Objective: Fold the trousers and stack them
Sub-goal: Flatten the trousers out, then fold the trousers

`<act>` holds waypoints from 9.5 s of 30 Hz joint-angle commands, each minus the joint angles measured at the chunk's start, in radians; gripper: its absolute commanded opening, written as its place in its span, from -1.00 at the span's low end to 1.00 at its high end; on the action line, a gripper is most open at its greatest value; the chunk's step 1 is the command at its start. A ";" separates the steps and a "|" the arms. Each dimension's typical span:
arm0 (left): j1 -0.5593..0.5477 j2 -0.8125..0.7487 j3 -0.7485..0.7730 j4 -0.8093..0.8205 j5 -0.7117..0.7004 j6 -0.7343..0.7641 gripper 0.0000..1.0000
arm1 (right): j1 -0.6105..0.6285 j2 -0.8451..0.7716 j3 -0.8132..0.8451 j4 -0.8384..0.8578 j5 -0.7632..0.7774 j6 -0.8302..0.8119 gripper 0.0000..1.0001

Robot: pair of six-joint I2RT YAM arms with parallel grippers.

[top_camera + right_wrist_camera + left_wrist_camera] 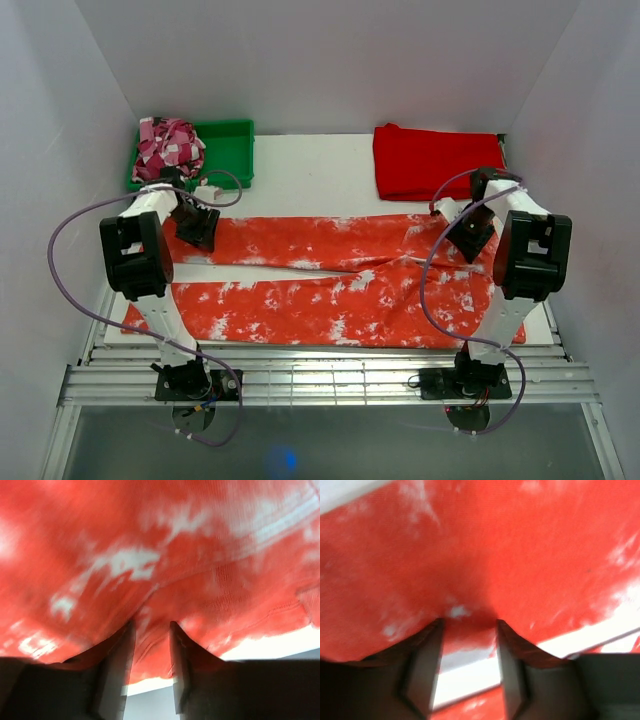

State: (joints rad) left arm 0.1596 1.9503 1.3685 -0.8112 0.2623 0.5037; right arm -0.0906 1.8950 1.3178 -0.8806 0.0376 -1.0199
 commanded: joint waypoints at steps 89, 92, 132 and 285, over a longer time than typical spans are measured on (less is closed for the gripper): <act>0.632 -0.734 -0.719 0.001 0.235 1.001 -1.00 | -0.432 -0.913 -0.722 0.014 -0.182 -1.009 -0.85; 0.643 -0.714 -0.761 -0.023 0.160 1.067 -1.00 | -0.463 -0.906 -0.764 0.009 -0.145 -1.026 -0.84; 0.399 -0.257 -0.234 0.156 0.066 0.735 -1.00 | -0.209 -0.533 -0.415 0.005 -0.134 -0.615 -0.85; 0.623 -0.340 -0.138 -0.161 0.374 -0.159 0.83 | 0.073 -0.252 0.252 -0.181 -0.433 0.193 0.16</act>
State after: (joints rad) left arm 0.7872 1.6623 1.2419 -0.9859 0.6205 0.3222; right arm -0.2192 1.7542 1.5810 -1.0927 -0.2943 -0.7616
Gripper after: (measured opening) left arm 0.925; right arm 0.589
